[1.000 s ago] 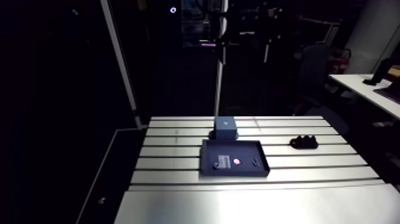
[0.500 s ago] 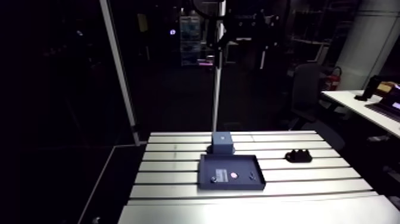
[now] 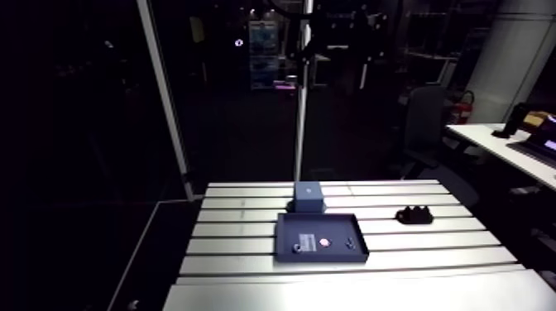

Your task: Pick up the M10 bolt and insert it into the hex recess until seated.

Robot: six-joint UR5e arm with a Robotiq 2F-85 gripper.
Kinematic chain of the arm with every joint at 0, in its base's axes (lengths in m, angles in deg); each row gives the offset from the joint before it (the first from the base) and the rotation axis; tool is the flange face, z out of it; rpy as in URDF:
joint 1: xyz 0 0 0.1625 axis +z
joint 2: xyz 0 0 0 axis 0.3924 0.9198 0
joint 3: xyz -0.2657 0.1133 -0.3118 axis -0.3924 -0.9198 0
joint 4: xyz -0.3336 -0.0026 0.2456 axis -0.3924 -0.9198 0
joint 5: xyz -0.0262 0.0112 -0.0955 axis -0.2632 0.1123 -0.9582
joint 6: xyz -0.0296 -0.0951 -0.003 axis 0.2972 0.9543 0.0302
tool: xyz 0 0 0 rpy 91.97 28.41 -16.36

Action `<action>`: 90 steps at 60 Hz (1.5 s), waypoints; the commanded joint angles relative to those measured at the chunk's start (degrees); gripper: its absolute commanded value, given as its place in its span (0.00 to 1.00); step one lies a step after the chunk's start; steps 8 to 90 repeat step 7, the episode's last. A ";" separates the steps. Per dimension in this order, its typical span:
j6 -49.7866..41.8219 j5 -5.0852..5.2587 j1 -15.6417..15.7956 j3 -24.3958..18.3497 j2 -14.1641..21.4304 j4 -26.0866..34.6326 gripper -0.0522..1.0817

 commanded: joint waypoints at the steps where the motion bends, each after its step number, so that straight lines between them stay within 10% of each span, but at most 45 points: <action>1: -0.01 0.12 -0.07 -0.16 0.03 0.04 0.06; 90: -0.08 0.12 -0.08 0.00 0.20 0.04 0.06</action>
